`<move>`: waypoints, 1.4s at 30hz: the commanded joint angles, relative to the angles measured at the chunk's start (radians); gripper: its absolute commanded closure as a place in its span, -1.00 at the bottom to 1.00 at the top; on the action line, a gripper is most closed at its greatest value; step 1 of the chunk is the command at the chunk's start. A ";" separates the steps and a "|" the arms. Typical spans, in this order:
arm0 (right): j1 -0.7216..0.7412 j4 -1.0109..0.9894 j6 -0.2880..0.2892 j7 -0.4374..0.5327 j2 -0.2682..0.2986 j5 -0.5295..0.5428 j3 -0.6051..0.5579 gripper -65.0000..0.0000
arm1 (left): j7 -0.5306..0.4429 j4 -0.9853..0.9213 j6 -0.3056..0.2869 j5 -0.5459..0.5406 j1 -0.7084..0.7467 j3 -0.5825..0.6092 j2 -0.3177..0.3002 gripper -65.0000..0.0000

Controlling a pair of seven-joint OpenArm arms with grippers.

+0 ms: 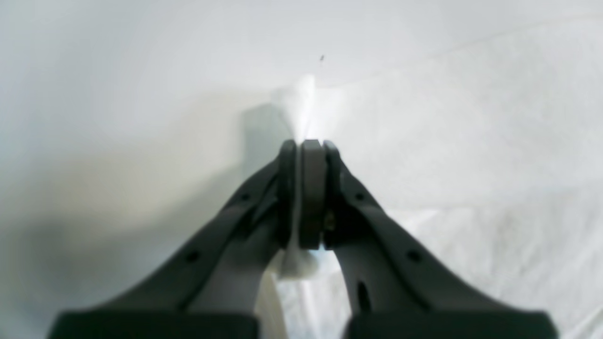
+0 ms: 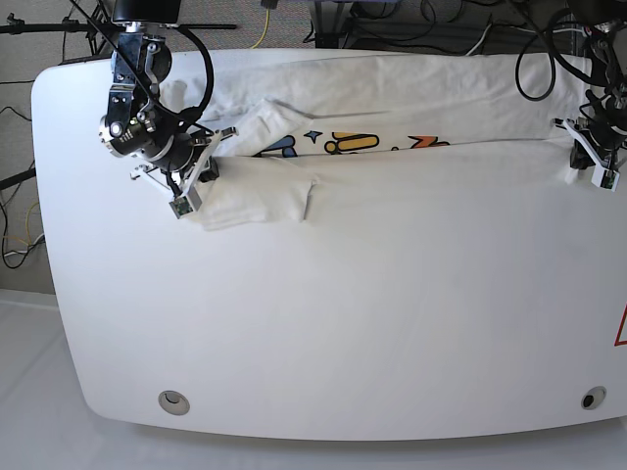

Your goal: Fold the T-shirt properly

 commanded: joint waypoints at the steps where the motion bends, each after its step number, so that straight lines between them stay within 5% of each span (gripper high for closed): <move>1: 0.004 0.016 0.001 0.016 0.013 0.008 0.002 0.91 | -0.011 0.016 -0.002 -0.006 0.008 0.000 -0.019 0.89; 5: 0.009 0.015 -0.001 0.033 0.015 0.009 0.000 0.54 | -0.019 0.008 0.000 0.004 0.008 0.004 -0.019 0.56; 7: 0.025 0.016 0.004 0.036 0.013 0.008 -0.012 0.08 | -0.028 -0.010 -0.005 0.007 -0.017 0.005 -0.020 0.13; 11: 0.025 0.017 0.002 0.052 0.014 0.010 -0.018 -0.23 | -0.037 -0.014 -0.005 0.018 -0.030 0.005 -0.020 -0.10; 42: 0.138 0.072 -0.004 0.035 0.009 0.025 -0.023 -0.25 | 0.043 0.164 -0.005 0.015 -0.073 -0.143 -0.045 -0.21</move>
